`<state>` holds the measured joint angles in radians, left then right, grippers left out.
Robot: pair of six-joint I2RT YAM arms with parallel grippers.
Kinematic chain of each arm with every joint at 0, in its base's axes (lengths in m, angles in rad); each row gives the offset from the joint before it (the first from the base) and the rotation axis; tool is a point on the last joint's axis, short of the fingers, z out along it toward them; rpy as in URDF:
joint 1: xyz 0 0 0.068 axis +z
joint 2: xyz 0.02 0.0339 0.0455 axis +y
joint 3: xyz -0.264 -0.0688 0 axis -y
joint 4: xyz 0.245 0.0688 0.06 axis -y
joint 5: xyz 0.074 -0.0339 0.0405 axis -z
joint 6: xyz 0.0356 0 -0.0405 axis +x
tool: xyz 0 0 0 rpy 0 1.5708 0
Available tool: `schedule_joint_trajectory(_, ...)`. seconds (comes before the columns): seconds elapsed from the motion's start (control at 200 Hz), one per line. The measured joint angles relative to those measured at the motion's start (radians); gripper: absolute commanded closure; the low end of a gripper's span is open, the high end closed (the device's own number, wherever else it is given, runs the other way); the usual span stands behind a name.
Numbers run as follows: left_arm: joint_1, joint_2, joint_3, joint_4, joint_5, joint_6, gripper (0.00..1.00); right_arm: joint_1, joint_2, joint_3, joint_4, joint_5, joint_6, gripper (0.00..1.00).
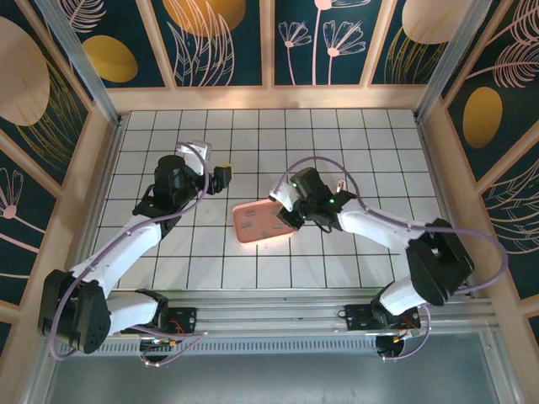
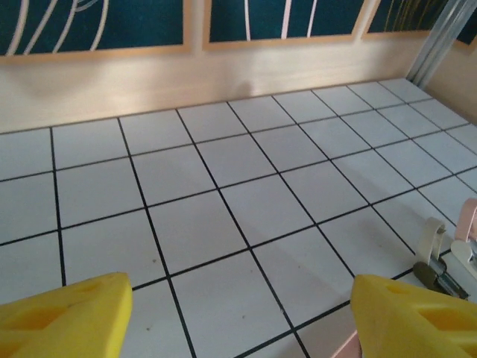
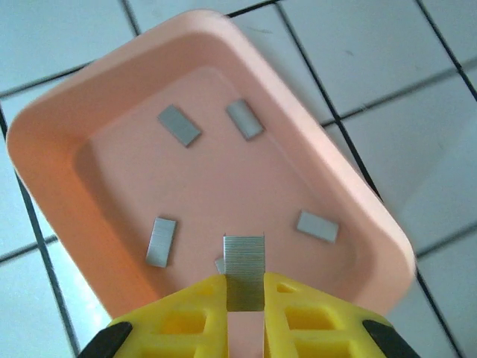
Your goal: Load the staples into the stapler
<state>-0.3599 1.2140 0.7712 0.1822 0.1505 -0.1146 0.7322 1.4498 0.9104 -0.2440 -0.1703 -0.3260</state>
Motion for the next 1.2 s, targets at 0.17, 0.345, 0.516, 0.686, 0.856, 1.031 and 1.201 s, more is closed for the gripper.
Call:
schedule_joint_trajectory(0.17, 0.0, 0.039, -0.076, 0.054, 0.036, 0.002, 0.24, -0.002, -0.193, -0.145, -0.005, 0.078, 0.301, 0.85)
schedule_joint_trajectory(0.345, -0.002, 0.053, -0.113, 0.062, 0.051, 0.002, 0.24, -0.013, -0.262, -0.214, -0.069, 0.157, 0.572, 0.86)
schedule_joint_trajectory(0.516, -0.005, 0.053, -0.115, 0.085, 0.051, 0.002, 0.24, -0.038, -0.24, -0.252, -0.156, 0.189, 0.758, 0.85)
schedule_joint_trajectory(0.686, -0.008, 0.053, -0.116, 0.101, 0.051, 0.003, 0.24, -0.123, -0.229, -0.303, -0.191, 0.183, 0.833, 0.85)
schedule_joint_trajectory(0.856, -0.014, 0.053, -0.119, 0.105, 0.051, 0.003, 0.24, -0.212, -0.225, -0.324, -0.201, 0.165, 0.85, 0.84)
schedule_joint_trajectory(1.031, -0.014, 0.053, -0.119, 0.105, 0.051, 0.003, 0.24, -0.267, -0.183, -0.324, -0.202, 0.162, 0.853, 0.84)
schedule_joint_trajectory(1.201, -0.016, 0.055, -0.119, 0.105, 0.051, 0.003, 0.24, -0.278, -0.138, -0.322, -0.203, 0.161, 0.852, 0.81)
